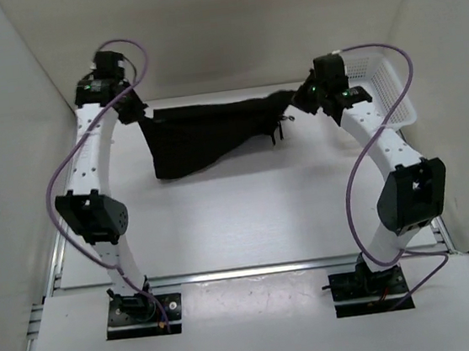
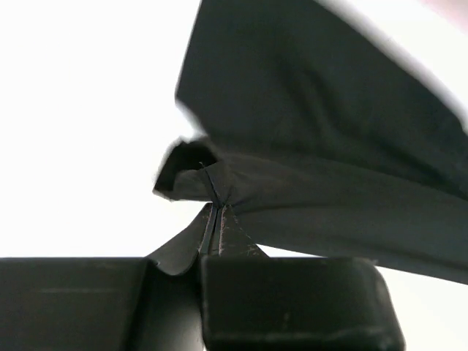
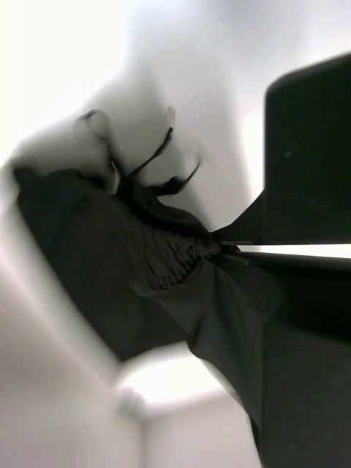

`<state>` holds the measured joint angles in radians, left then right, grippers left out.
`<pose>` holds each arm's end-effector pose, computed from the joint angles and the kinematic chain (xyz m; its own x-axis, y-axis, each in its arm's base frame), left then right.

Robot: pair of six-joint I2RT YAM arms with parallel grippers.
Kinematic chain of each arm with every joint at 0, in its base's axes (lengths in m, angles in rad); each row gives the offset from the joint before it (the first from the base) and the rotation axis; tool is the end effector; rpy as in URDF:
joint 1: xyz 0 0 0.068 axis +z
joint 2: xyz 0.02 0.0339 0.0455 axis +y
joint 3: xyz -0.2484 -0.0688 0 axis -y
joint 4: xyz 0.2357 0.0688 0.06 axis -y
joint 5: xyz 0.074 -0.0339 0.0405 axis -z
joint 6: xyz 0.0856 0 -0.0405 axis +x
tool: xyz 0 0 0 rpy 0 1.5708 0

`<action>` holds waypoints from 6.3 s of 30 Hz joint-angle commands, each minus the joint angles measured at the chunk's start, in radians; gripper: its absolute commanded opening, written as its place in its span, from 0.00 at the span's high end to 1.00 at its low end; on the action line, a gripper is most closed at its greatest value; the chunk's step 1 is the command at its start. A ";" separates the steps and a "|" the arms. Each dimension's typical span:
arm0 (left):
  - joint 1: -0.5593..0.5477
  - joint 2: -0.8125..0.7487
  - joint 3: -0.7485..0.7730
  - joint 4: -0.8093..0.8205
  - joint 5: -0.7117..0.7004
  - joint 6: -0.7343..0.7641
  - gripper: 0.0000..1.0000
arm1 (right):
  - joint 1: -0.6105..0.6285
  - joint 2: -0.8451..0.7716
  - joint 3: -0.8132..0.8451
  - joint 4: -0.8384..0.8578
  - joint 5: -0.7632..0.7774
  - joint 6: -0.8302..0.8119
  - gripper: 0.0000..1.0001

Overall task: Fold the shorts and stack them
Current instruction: Flatten the shorts out, then fold the shorts

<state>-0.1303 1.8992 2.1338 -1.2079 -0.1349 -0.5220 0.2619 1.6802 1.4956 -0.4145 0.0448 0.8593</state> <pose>0.4028 -0.0412 0.3305 -0.7374 -0.4017 -0.5431 -0.3622 0.9138 -0.1841 0.4082 0.1054 0.2862 -0.5245 0.6427 -0.5584 0.2670 0.7469 0.6090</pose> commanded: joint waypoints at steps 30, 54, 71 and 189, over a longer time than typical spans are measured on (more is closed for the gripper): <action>0.023 -0.643 -1.252 0.248 0.264 -0.252 0.40 | 0.048 -0.901 -0.871 -0.281 -0.018 0.057 0.38; -0.040 0.030 -0.467 0.156 0.090 -0.052 0.40 | -0.035 -0.357 -0.494 -0.107 0.070 -0.126 0.72; -0.040 0.584 0.159 0.079 0.184 -0.021 0.28 | -0.016 0.383 0.288 -0.326 0.253 -0.310 0.49; 0.083 -0.617 -1.381 0.248 0.222 -0.325 0.26 | 0.046 -0.427 -0.630 -0.052 -0.204 -0.206 0.29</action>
<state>-0.0326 1.2713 0.7536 -1.0077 0.0868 -0.8028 0.3172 1.2964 0.8726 -0.5030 -0.0856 0.6205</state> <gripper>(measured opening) 0.744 0.713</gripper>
